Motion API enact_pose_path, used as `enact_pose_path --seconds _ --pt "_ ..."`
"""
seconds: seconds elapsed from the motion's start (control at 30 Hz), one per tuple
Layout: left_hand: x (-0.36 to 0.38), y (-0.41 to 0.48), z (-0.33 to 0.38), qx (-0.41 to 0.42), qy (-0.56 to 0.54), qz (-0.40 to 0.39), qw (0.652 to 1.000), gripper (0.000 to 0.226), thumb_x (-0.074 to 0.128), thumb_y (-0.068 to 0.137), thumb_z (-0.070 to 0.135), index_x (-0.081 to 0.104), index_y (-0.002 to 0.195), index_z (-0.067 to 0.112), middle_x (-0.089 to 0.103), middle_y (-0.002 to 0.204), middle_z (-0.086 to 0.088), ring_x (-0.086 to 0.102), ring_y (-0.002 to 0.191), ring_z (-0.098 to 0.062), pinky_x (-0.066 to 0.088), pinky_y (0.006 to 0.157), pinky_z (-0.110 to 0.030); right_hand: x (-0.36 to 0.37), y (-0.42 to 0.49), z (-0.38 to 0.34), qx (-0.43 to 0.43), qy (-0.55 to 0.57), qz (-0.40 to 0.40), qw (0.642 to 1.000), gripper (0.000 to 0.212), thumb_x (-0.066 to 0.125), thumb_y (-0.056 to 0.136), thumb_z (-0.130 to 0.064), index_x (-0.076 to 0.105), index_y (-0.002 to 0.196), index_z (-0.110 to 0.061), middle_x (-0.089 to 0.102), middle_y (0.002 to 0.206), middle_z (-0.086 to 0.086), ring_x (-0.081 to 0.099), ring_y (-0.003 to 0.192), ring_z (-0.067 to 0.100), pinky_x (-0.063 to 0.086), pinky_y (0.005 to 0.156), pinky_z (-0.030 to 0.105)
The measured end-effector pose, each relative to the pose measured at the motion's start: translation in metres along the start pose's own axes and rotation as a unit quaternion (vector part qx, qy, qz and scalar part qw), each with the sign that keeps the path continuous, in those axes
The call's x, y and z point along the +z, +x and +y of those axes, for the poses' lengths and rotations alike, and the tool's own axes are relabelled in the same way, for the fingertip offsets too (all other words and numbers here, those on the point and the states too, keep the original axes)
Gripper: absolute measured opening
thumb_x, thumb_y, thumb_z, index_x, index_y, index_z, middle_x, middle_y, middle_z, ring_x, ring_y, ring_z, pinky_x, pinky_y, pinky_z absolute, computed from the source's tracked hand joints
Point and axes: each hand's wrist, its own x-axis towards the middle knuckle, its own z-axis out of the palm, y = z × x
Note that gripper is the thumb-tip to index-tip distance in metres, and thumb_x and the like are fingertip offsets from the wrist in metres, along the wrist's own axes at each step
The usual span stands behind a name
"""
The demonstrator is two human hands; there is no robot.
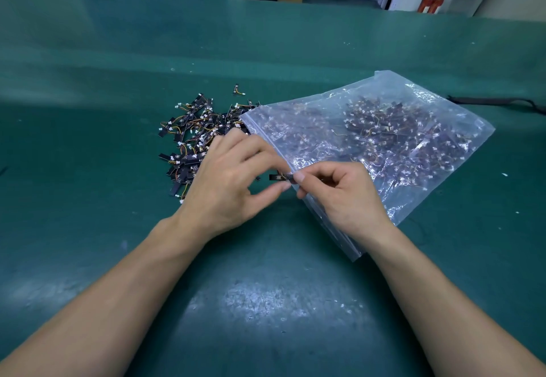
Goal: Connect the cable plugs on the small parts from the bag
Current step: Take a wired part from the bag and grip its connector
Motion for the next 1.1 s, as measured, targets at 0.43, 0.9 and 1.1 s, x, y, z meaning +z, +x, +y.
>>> enact_pose_path --seconds 0.43,0.9,1.1 --pt "0.004 -0.002 0.0 -0.038 -0.083 0.051 0.995 0.013 0.077 0.091 0.028 0.079 0.085 0.017 0.068 0.08 0.005 0.055 0.072 -0.023 0.043 0.068 -0.044 0.0 -0.001 -0.002 -0.011 0.004 0.065 0.998 0.027 0.071 0.095 -0.02 0.074 0.069 -0.026 0.068 0.059 -0.005 0.034 0.042 0.002 0.029 0.044 0.014" --pt "0.004 0.0 0.008 -0.137 -0.137 0.022 0.981 0.013 0.071 0.09 0.018 0.075 0.1 0.011 0.069 0.09 0.004 0.059 0.087 -0.019 0.041 0.083 -0.03 -0.003 -0.001 0.0 -0.051 0.006 0.057 0.997 0.021 0.07 0.095 -0.019 0.074 0.076 -0.022 0.07 0.068 0.002 0.04 0.049 0.003 0.034 0.05 0.019" --pt "0.006 0.0 0.006 -0.096 -0.132 0.049 0.985 0.007 0.072 0.091 0.016 0.076 0.087 0.013 0.068 0.083 0.009 0.057 0.073 -0.02 0.042 0.076 -0.031 -0.002 -0.003 0.001 -0.101 0.013 0.044 0.994 0.01 0.073 0.09 -0.023 0.076 0.088 -0.033 0.07 0.069 -0.015 0.045 0.049 0.01 0.035 0.049 0.02"
